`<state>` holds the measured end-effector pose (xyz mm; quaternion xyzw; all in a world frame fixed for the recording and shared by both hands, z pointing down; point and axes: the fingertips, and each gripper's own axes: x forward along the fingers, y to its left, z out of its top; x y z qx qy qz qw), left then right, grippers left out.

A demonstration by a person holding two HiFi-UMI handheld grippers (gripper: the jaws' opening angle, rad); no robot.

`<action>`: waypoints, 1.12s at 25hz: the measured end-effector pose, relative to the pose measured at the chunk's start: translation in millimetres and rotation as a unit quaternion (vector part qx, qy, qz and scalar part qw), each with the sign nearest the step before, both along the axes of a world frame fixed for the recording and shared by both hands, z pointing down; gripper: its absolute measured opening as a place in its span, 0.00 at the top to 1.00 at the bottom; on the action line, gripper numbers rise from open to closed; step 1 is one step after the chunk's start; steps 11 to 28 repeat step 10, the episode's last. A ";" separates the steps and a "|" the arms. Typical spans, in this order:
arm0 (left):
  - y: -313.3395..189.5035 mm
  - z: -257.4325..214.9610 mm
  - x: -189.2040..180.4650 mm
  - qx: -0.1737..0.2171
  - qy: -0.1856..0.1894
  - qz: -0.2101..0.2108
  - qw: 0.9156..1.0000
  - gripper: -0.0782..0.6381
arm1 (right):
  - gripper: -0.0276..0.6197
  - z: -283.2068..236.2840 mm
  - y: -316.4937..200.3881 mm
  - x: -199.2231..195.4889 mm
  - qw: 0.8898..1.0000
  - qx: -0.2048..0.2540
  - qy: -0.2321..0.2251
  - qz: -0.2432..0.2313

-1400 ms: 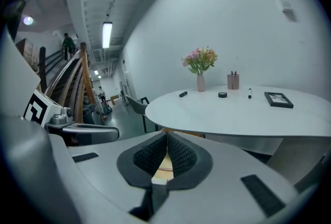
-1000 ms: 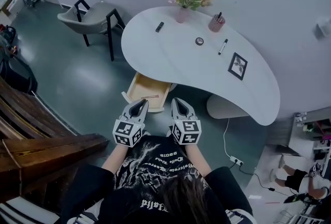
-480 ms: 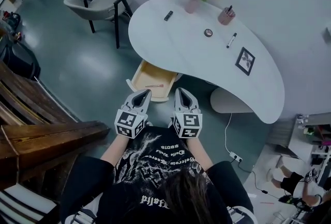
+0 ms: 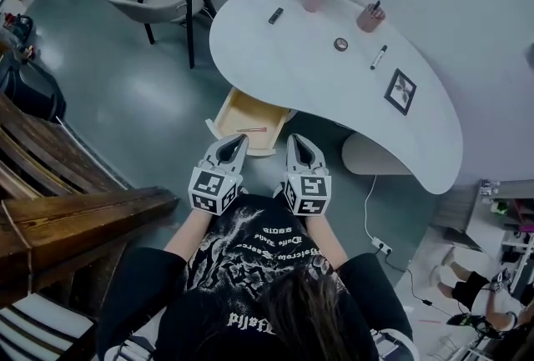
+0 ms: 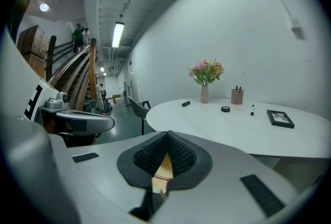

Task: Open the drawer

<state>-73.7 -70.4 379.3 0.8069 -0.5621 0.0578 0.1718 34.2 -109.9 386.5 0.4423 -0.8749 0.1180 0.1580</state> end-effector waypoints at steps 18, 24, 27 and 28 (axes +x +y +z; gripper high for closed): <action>-9.6 3.4 4.4 -0.005 -0.011 -0.002 1.000 0.86 | 0.92 1.3 -6.8 2.5 1.000 0.001 0.002 -0.006; -9.6 3.4 4.4 -0.005 -0.011 -0.002 1.000 0.86 | 0.92 1.3 -6.8 2.5 1.000 0.001 0.002 -0.006; -9.6 3.4 4.4 -0.005 -0.011 -0.002 1.000 0.86 | 0.92 1.3 -6.8 2.5 1.000 0.001 0.002 -0.006; -9.6 3.4 4.4 -0.005 -0.011 -0.002 1.000 0.86 | 0.92 1.3 -6.8 2.5 1.000 0.001 0.002 -0.006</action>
